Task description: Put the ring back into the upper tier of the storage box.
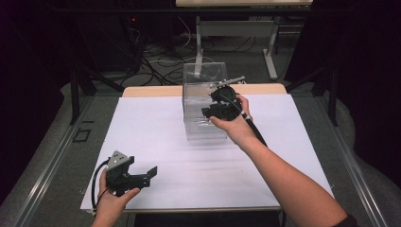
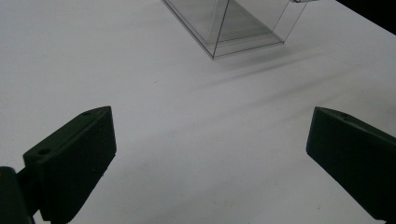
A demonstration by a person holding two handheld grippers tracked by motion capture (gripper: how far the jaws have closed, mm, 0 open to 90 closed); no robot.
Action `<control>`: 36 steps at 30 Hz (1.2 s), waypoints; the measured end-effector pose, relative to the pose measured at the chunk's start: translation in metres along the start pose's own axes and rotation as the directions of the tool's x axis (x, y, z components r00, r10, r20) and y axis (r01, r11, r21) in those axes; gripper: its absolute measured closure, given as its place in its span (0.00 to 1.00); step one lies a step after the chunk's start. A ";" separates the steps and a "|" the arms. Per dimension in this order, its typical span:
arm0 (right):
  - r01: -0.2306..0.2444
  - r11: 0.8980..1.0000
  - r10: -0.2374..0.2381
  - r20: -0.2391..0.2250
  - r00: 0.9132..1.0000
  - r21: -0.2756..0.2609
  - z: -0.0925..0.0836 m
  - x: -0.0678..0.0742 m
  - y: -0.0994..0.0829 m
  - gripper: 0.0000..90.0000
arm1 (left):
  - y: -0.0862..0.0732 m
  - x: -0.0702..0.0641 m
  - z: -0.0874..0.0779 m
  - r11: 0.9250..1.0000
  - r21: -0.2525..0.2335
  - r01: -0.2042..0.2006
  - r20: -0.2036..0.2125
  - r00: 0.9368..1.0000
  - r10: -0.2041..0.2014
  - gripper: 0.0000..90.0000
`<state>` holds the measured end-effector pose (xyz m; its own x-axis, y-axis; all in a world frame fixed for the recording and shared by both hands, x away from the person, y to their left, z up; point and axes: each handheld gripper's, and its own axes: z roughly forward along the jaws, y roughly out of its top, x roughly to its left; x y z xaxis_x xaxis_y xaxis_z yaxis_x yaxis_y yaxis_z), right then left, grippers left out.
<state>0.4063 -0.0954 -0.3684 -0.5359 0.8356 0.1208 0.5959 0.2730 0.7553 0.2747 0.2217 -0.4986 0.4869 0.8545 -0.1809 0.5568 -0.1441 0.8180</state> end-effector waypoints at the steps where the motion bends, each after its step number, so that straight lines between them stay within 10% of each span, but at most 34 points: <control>1: -0.002 1.000 0.002 -0.003 1.000 0.000 0.000 0.000 0.000 0.67 | 0.000 0.000 0.000 1.000 -0.003 0.001 0.000 1.000 -0.001 0.02; 36: 0.046 0.999 -0.047 -0.064 0.997 -0.019 -0.033 0.005 0.000 0.11 | 0.000 0.000 0.001 1.000 -0.002 0.001 0.004 1.000 -0.001 0.02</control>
<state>0.3842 -0.1066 -0.3466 -0.6004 0.7898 0.1256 0.5592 0.3023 0.7719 0.2748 0.2213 -0.4993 0.4891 0.8526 -0.1838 0.5560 -0.1424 0.8189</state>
